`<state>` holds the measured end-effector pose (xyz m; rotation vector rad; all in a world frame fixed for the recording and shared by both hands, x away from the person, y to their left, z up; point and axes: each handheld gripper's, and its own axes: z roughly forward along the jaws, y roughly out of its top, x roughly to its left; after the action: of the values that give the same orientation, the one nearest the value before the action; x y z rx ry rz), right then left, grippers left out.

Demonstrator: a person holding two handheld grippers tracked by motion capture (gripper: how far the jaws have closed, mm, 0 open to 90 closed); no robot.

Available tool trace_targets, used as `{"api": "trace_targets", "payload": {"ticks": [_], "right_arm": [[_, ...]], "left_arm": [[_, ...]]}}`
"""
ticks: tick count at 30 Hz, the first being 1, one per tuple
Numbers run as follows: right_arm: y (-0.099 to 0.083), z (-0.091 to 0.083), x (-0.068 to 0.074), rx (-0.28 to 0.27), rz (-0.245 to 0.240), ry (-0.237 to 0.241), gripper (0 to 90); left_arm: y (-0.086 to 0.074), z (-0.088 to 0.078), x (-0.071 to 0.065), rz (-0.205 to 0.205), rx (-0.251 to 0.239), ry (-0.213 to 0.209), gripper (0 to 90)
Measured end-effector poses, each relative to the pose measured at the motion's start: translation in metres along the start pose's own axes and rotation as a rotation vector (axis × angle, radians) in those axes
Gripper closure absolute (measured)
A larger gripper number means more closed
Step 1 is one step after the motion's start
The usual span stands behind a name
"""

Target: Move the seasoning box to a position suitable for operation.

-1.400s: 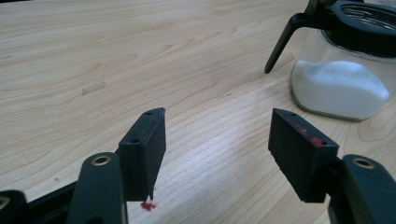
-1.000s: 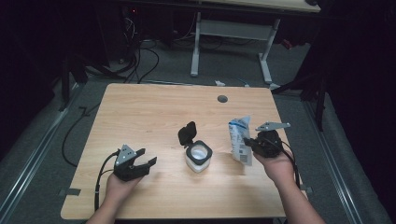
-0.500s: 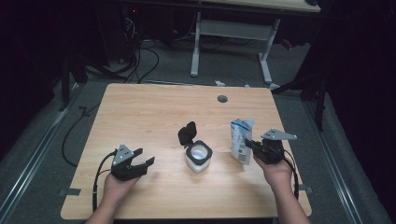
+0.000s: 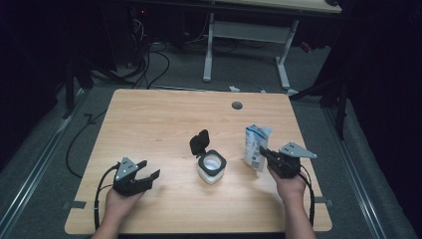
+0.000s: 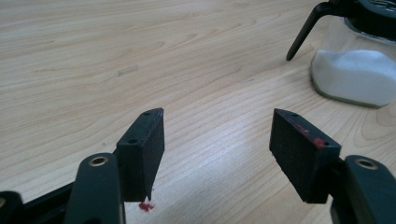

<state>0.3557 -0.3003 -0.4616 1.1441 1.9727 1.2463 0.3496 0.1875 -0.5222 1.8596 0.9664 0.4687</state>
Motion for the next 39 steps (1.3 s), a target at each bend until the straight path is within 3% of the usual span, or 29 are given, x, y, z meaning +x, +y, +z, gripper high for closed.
{"api": "trace_targets", "payload": {"ticks": [9,20,26,39], "right_arm": [[-0.003,-0.005,-0.004,-0.027,0.024,-0.012,89.9],[-0.004,0.003,-0.019,-0.059,0.046,-0.046,90.0],[-0.012,0.006,-0.022,-0.033,0.039,-0.071,89.9],[-0.025,-0.004,-0.025,-0.035,0.063,-0.084,87.1]], "left_arm": [[-0.006,-0.008,0.001,-0.008,0.003,0.011,35.8],[-0.01,-0.016,0.002,-0.005,0.003,0.024,35.8],[-0.01,-0.016,0.001,-0.004,0.001,0.013,35.8],[-0.009,-0.016,0.002,-0.002,-0.003,0.008,35.8]]}}
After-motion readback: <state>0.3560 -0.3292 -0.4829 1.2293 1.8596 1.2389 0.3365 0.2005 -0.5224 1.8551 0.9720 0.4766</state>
